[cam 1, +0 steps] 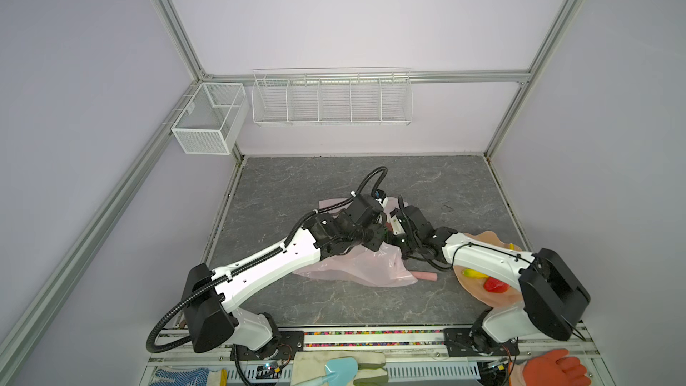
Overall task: Place the fruits into the plastic bag
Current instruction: Place the fruit in the plastic bag.
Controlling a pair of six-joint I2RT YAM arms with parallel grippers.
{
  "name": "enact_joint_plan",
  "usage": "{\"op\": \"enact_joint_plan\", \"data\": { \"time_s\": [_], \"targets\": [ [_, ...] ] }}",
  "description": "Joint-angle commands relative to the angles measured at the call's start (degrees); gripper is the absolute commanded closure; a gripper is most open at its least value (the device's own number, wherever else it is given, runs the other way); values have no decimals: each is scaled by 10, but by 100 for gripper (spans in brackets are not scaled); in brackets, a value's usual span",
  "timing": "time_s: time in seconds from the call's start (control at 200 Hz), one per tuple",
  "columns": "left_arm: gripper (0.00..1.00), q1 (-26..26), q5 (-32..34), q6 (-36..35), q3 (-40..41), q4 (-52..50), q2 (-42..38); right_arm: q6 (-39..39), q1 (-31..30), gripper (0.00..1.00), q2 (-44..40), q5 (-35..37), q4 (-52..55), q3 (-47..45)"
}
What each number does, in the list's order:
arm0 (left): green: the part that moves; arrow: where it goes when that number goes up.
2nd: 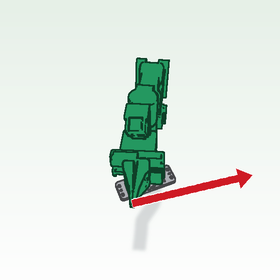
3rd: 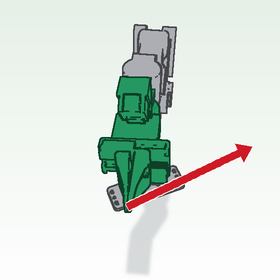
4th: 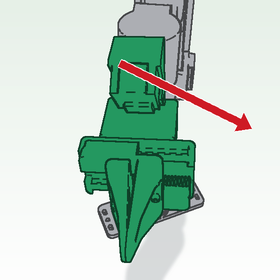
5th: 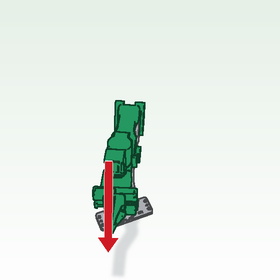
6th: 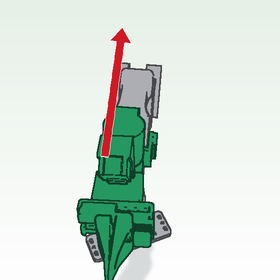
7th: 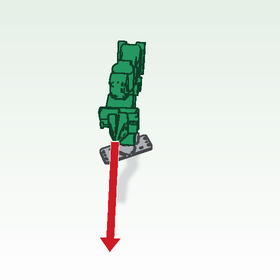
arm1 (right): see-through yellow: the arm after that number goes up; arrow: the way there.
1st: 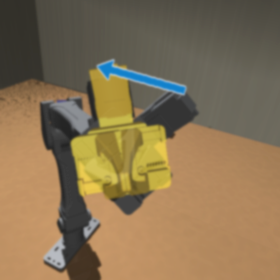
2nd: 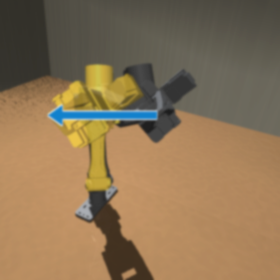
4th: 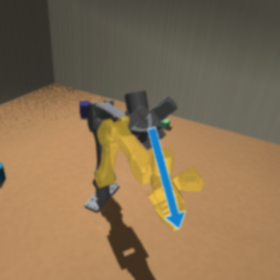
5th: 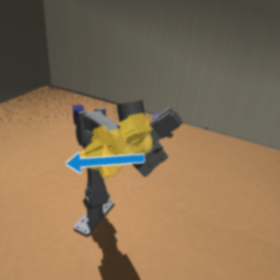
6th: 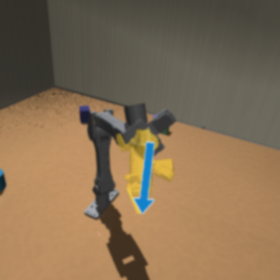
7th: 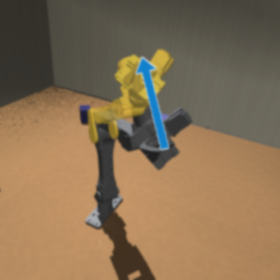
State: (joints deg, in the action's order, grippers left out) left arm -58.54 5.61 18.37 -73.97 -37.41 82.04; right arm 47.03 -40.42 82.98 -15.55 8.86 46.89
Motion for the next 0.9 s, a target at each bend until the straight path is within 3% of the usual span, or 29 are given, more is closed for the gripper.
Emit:
{"op": "enact_joint_plan", "data": {
  "time_s": [0.0,0.245,0.58,0.895],
  "targets": [
    [100,-3,7,1,7,-5,-11,-13,14,11,-39,30,42,-18],
    [100,-3,5,2,9,0,-11,-31,45,11,-92,63,134,-17],
    [100,-3,2,3,10,1,-9,-15,61,11,-93,188,312,39],
    [100,-3,2,2,9,0,-8,4,74,10,-122,269,388,70]
  ]
}}
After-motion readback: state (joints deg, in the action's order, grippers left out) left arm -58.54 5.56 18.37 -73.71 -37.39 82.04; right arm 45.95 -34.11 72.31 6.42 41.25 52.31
